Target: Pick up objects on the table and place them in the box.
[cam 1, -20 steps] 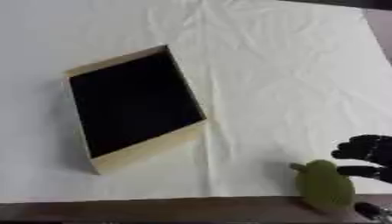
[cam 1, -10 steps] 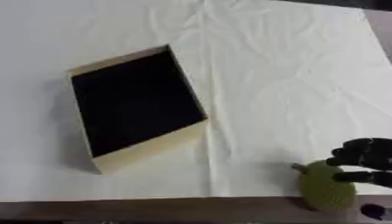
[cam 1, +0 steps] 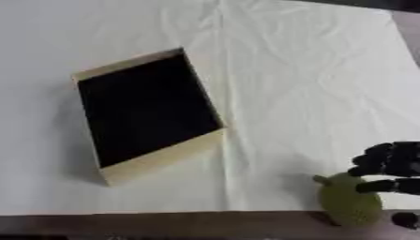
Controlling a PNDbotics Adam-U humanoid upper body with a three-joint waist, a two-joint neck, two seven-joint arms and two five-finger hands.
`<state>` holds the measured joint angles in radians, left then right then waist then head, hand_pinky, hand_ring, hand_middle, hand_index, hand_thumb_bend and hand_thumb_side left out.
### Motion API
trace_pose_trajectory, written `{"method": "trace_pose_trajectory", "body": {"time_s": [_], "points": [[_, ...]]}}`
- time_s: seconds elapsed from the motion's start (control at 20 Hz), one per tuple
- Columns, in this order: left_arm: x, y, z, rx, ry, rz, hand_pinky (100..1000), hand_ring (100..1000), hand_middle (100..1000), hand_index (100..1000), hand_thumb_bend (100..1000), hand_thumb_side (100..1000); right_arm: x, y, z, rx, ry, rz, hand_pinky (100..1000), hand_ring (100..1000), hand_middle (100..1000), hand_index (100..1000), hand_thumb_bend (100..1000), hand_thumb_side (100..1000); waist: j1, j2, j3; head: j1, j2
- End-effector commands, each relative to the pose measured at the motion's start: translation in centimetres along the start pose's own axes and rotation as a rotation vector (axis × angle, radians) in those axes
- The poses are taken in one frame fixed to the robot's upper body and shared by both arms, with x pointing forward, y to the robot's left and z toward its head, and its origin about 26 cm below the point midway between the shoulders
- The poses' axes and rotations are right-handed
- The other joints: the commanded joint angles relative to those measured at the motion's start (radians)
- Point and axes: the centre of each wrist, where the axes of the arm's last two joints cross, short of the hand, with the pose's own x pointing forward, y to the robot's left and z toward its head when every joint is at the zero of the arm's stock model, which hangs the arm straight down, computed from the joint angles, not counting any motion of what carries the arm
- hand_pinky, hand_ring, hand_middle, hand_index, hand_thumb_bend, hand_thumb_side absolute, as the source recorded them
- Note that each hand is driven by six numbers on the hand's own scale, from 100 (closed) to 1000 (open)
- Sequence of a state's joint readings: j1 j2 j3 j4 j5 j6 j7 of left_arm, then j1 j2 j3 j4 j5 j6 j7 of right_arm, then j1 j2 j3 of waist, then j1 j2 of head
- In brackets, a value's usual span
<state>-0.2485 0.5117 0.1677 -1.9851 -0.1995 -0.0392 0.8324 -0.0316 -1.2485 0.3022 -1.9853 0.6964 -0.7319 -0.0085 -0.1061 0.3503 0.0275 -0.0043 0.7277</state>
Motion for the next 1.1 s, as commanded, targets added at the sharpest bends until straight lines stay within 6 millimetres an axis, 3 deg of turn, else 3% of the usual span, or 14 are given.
{"method": "trace_pose_trajectory", "body": {"time_s": [0.05, 1.1], "points": [[0.6, 0.0, -0.7, -0.006, -0.032, 0.014, 561, 686, 683, 710, 890, 770, -0.3, -1.4, 0.2, 0.037, -0.022, 0.018, 877, 921, 903, 913, 408, 100, -0.011, -0.035, 0.003, -0.005, -0.002], [0.7, -0.2, -0.7, -0.010, -0.030, 0.023, 560, 686, 683, 710, 889, 768, -0.5, -2.0, -1.6, 0.134, -0.107, -0.094, 869, 924, 897, 907, 332, 100, -0.012, -0.029, 0.022, -0.017, -0.010]]}}
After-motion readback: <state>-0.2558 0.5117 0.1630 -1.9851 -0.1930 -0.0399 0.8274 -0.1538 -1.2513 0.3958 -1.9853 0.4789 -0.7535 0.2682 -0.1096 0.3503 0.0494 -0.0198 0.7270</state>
